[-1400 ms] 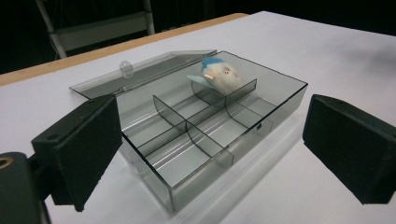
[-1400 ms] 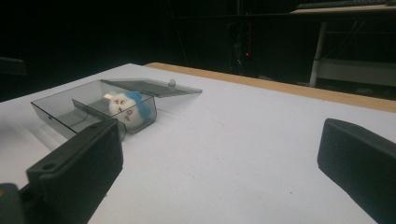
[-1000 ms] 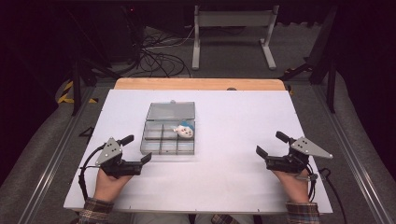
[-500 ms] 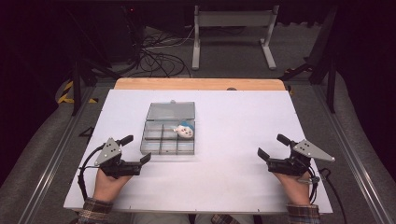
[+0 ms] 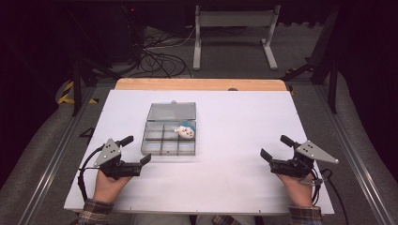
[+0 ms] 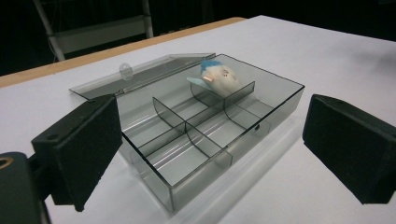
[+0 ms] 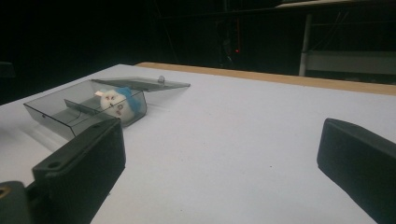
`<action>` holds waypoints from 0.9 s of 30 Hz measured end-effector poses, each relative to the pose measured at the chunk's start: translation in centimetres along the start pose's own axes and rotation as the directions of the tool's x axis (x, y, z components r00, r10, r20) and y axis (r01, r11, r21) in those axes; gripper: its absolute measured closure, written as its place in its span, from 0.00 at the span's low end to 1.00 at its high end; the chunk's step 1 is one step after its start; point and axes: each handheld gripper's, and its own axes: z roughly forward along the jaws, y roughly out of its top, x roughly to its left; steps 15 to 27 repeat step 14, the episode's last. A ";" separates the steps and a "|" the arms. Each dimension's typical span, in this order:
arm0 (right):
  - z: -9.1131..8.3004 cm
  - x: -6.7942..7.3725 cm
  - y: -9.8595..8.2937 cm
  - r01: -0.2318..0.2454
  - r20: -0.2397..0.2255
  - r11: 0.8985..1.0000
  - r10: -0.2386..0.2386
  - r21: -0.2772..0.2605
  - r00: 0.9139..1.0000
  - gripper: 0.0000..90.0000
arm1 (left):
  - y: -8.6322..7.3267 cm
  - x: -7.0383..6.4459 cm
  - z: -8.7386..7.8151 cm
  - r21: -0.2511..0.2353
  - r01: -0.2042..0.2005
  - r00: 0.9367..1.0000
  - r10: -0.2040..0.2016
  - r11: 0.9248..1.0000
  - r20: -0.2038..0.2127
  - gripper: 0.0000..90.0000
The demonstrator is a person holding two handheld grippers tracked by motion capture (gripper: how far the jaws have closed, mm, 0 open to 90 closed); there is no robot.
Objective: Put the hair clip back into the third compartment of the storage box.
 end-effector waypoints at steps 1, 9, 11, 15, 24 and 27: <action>0.0 0.0 0.0 -0.002 0.002 1.000 0.002 -0.001 1.000 0.02 | 0.0 0.0 0.0 0.000 0.000 1.000 0.000 1.000 -0.001 0.06; 0.0 0.0 0.1 -0.003 0.000 1.000 0.003 0.004 1.000 0.02 | 0.0 -0.1 0.1 0.002 -0.006 1.000 0.006 1.000 0.002 0.06; -0.1 -0.1 0.2 0.001 0.004 1.000 -0.001 0.003 1.000 0.02 | 0.0 -0.1 0.1 0.004 -0.007 1.000 0.007 1.000 0.004 0.06; -0.1 -0.3 0.1 -0.002 0.015 1.000 0.001 0.013 1.000 0.02 | 0.0 0.0 0.1 0.009 -0.007 1.000 0.007 1.000 0.003 0.06; -0.1 -0.3 0.1 -0.002 0.015 1.000 0.001 0.013 1.000 0.02 | 0.0 0.0 0.1 0.009 -0.007 1.000 0.007 1.000 0.003 0.06; -0.1 -0.3 0.1 -0.002 0.015 1.000 0.001 0.013 1.000 0.02 | 0.0 0.0 0.1 0.009 -0.007 1.000 0.007 1.000 0.003 0.06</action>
